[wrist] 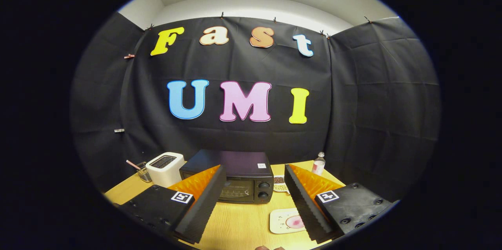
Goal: Open the toaster oven, put the food inside, and close the toaster oven door.
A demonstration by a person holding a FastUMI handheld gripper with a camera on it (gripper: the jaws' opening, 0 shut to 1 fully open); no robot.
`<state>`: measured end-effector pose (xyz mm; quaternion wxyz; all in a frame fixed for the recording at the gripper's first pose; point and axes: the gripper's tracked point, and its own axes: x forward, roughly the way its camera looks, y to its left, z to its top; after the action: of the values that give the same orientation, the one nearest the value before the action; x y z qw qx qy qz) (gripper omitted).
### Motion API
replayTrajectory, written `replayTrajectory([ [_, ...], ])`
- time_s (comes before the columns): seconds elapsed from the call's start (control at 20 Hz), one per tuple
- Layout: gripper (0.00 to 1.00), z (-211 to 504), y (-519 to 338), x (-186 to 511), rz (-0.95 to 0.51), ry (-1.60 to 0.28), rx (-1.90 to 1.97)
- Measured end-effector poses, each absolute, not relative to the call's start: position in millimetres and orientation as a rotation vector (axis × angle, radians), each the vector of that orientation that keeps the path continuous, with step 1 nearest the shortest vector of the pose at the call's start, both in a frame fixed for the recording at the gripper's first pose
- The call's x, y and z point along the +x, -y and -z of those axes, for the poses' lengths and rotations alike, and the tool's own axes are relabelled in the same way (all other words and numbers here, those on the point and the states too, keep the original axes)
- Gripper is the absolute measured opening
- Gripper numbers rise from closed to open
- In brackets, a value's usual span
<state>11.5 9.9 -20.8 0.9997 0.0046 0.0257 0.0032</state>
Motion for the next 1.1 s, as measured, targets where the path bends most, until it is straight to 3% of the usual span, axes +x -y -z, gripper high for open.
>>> replayTrajectory([
  [0.55, 0.99, 51.2, -65.9, 90.3, -0.034, -0.118, 0.037],
  [1.1, 0.99, 159.7, -122.4, 189.7, -0.026, -0.279, 0.003],
])
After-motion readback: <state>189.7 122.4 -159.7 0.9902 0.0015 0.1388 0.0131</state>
